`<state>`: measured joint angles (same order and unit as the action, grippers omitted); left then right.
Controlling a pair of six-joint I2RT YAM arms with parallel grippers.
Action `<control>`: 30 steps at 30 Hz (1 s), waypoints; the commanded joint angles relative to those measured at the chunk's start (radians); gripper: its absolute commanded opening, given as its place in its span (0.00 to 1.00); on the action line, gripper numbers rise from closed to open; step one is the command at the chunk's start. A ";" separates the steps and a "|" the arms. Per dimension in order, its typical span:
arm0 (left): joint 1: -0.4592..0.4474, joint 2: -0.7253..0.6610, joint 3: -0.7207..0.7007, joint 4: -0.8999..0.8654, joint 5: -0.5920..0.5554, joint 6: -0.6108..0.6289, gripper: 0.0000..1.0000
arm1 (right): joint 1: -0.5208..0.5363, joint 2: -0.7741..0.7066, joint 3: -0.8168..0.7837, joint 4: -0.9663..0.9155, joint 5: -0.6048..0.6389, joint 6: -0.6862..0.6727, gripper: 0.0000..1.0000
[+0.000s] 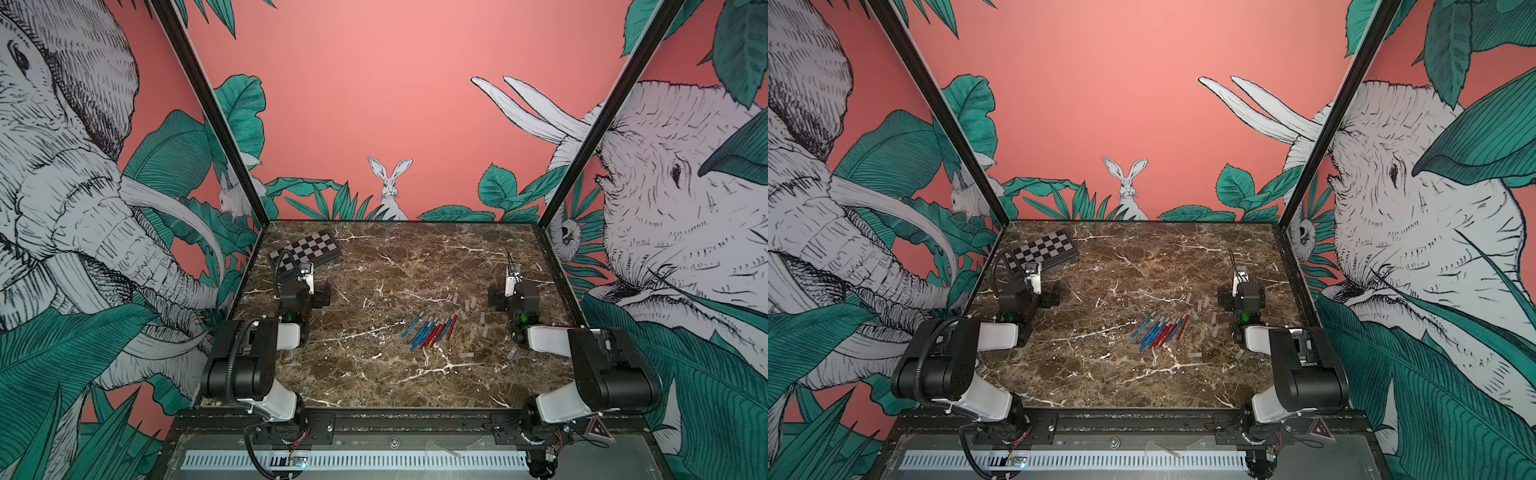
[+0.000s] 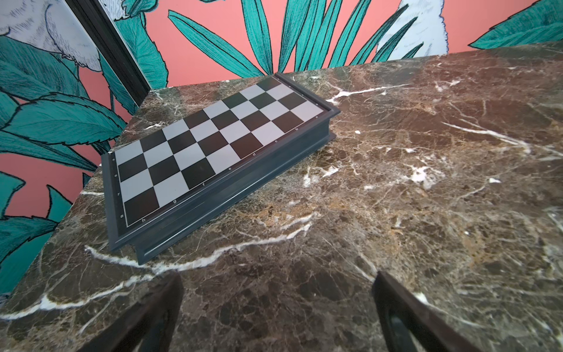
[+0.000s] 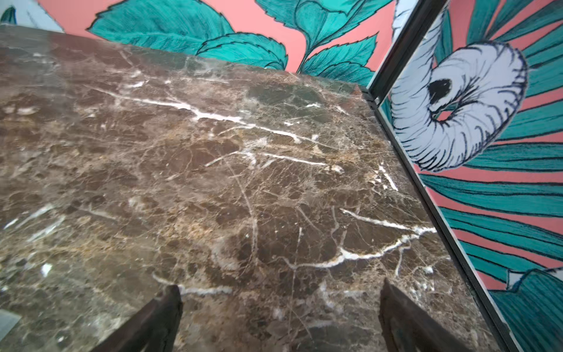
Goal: Remove protective caps from carving knives
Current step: Reset both arms
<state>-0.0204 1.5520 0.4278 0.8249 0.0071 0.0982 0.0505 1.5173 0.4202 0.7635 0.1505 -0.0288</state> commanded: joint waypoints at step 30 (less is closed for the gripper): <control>-0.041 0.003 -0.012 0.044 -0.095 0.019 0.99 | -0.028 0.008 -0.008 0.062 -0.082 0.023 0.98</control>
<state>-0.0700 1.5524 0.4038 0.8719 -0.1631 0.0879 0.0250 1.5326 0.4114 0.7891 0.0704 -0.0113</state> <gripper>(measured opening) 0.992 0.983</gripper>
